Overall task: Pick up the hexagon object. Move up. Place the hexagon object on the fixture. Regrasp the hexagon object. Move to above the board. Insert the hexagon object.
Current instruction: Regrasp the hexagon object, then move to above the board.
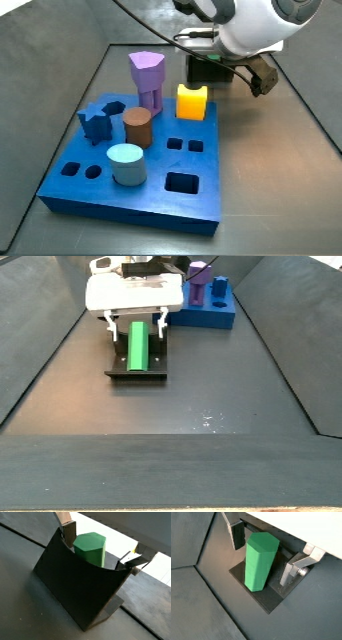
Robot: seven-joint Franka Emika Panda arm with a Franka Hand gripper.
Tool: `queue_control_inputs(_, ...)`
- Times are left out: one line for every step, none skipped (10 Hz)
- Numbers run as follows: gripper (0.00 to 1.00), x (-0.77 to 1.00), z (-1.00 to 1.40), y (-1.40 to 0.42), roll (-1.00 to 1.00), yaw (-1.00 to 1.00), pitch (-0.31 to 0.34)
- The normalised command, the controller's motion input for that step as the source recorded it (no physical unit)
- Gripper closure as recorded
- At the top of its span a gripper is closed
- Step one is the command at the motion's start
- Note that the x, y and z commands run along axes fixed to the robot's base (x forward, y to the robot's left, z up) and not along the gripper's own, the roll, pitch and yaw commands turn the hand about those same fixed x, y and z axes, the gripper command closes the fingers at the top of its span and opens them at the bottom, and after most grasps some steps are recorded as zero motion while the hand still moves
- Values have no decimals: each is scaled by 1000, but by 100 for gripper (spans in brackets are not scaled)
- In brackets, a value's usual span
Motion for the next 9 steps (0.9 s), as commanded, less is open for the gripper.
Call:
queue_control_inputs(0,10,-169,-2,56,-9,-13)
queue_control_inputs(0,10,-168,-2,56,-8,-13)
queue_control_inputs(0,10,-168,-1,56,-6,-13)
queue_control_inputs(100,0,0,0,0,0,0)
queue_control_inputs(100,-159,1000,419,14,-77,73)
queue_control_inputs(100,-159,1000,414,-8,-76,59)
queue_control_inputs(100,-163,1000,398,-39,-62,41)
queue_control_inputs(100,-155,1000,353,-71,-22,20)
queue_control_inputs(100,-151,1000,337,-81,-12,16)
